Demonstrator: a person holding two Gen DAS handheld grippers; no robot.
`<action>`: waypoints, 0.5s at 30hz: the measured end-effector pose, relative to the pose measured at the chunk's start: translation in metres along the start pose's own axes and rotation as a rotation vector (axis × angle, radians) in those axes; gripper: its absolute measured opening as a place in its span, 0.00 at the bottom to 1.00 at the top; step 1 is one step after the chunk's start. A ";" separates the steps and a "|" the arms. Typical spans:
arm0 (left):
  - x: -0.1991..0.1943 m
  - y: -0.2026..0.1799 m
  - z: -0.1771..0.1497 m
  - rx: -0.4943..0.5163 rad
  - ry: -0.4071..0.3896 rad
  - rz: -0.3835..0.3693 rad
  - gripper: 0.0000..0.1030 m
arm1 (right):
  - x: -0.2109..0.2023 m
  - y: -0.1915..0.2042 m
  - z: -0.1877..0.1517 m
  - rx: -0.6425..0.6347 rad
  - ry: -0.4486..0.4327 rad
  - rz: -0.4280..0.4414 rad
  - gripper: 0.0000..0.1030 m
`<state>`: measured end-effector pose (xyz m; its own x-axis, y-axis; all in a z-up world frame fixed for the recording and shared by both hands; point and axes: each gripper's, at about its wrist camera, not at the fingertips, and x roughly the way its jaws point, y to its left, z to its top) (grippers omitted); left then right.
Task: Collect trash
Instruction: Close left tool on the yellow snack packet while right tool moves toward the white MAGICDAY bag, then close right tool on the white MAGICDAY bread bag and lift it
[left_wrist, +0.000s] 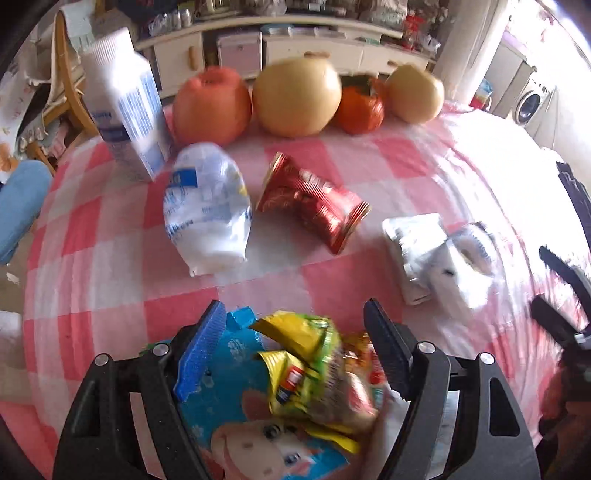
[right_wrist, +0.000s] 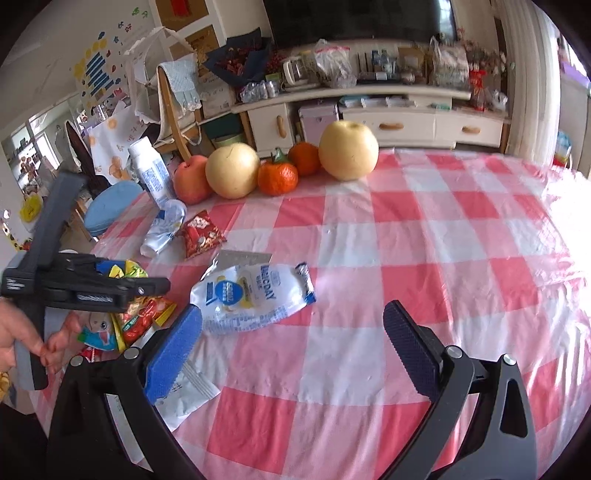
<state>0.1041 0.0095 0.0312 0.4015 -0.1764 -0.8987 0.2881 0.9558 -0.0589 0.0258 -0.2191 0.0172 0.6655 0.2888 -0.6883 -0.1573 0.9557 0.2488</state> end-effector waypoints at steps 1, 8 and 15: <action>-0.006 -0.001 0.001 0.002 -0.008 0.004 0.75 | 0.002 -0.001 0.000 0.009 0.009 0.004 0.96; -0.035 -0.006 -0.013 -0.067 -0.009 0.065 0.75 | 0.017 -0.008 0.002 0.084 0.047 0.070 0.96; -0.017 -0.010 -0.022 -0.045 0.013 0.073 0.75 | 0.033 0.000 0.009 0.073 0.069 0.096 0.96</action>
<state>0.0756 0.0081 0.0380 0.4085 -0.1033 -0.9069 0.2190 0.9756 -0.0125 0.0546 -0.2102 0.0005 0.5979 0.3840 -0.7036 -0.1626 0.9176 0.3627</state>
